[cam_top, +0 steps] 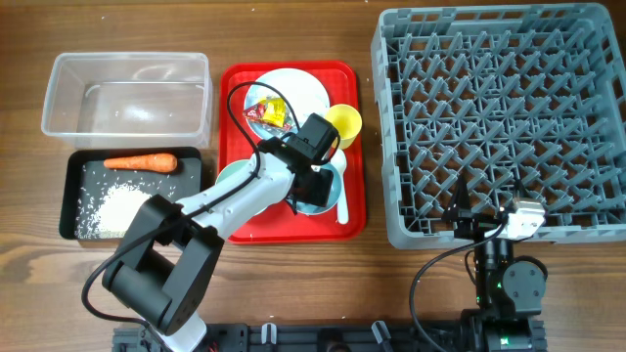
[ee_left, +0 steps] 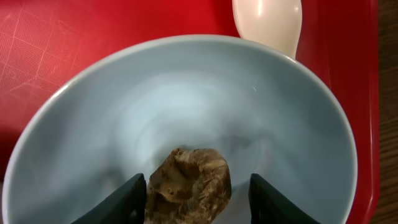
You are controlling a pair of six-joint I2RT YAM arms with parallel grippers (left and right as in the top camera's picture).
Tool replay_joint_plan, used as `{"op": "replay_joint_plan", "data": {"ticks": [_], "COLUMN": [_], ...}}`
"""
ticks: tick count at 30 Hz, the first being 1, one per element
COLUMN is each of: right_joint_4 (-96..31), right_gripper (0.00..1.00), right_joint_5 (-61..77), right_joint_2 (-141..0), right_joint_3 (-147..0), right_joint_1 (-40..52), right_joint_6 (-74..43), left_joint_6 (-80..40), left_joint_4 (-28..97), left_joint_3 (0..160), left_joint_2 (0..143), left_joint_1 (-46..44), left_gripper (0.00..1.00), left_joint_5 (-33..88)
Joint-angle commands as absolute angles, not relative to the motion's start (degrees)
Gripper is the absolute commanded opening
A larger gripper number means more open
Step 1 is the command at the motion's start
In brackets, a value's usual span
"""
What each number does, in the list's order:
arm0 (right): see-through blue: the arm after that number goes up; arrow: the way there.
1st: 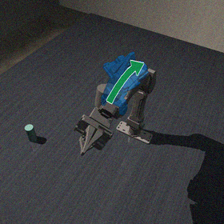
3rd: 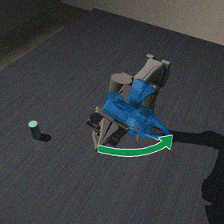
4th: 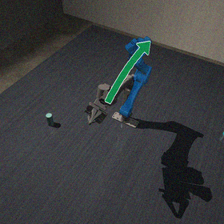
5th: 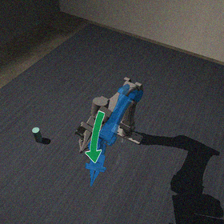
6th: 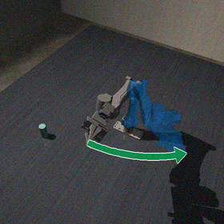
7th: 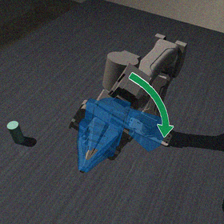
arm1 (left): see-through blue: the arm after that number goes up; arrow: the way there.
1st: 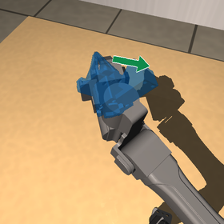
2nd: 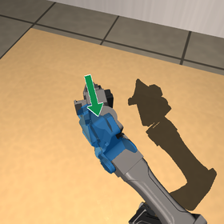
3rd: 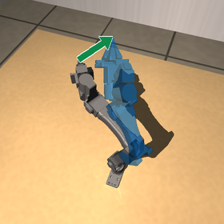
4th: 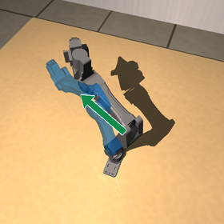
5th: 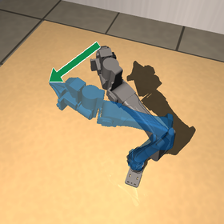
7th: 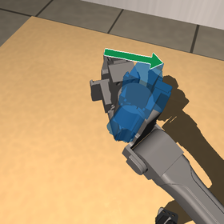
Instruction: Sort waste into correct bins and load items into the dishwasher rack
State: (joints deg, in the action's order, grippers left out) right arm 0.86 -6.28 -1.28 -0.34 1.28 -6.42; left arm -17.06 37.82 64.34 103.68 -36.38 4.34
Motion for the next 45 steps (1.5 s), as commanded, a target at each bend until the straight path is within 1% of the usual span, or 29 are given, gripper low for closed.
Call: {"op": "replay_joint_plan", "data": {"ticks": [1,4,11,17,22,28,32,36,41,45], "right_joint_4": [1.1,1.1,1.1,1.1,1.1,1.1,1.1,1.1,1.1,1.1], "right_gripper": [1.00,1.00,1.00,1.00,1.00,1.00,1.00,1.00,1.00,1.00], "right_joint_5": [-6.9,-6.9,-6.9,-6.9,-6.9,-6.9,-6.9,-6.9,-6.9,-6.9], "right_joint_2": [-1.3,-1.3,-1.3,-1.3,-1.3,-1.3,-1.3,-1.3,-1.3,-1.3], "right_joint_3": [-0.3,-0.3,-0.3,-0.3,-0.3,-0.3,-0.3,-0.3,-0.3,-0.3], "right_joint_1": [1.0,1.0,1.0,1.0,1.0,1.0,1.0,1.0,1.0,1.0], "right_joint_6": [-6.9,-6.9,-6.9,-6.9,-6.9,-6.9,-6.9,-6.8,-6.9,-6.9], "left_joint_6": [-16.9,-16.9,-16.9,-16.9,-16.7,-16.7,-16.8,-16.8,-16.8,-17.2], "left_joint_4": [38.0,38.0,38.0,38.5,39.5,43.9,47.8,52.5,56.6,58.5], "left_joint_3": [63.9,63.9,64.2,66.8,69.9,73.1,73.5,73.5,73.5,73.1], "left_joint_2": [104.3,104.3,104.1,102.1,98.9,94.5,90.7,86.5,83.2,83.4], "left_joint_1": [-36.5,-36.5,-36.5,-36.5,-36.1,-32.7,-27.9,-20.0,-7.7,1.2], "left_gripper": [0.45,0.33,0.26,0.25,0.26,0.26,0.27,0.29,0.29,0.27], "left_joint_5": [4.0,4.0,3.9,4.0,3.7,1.3,-2.4,-3.1,-3.1,-2.0]}}
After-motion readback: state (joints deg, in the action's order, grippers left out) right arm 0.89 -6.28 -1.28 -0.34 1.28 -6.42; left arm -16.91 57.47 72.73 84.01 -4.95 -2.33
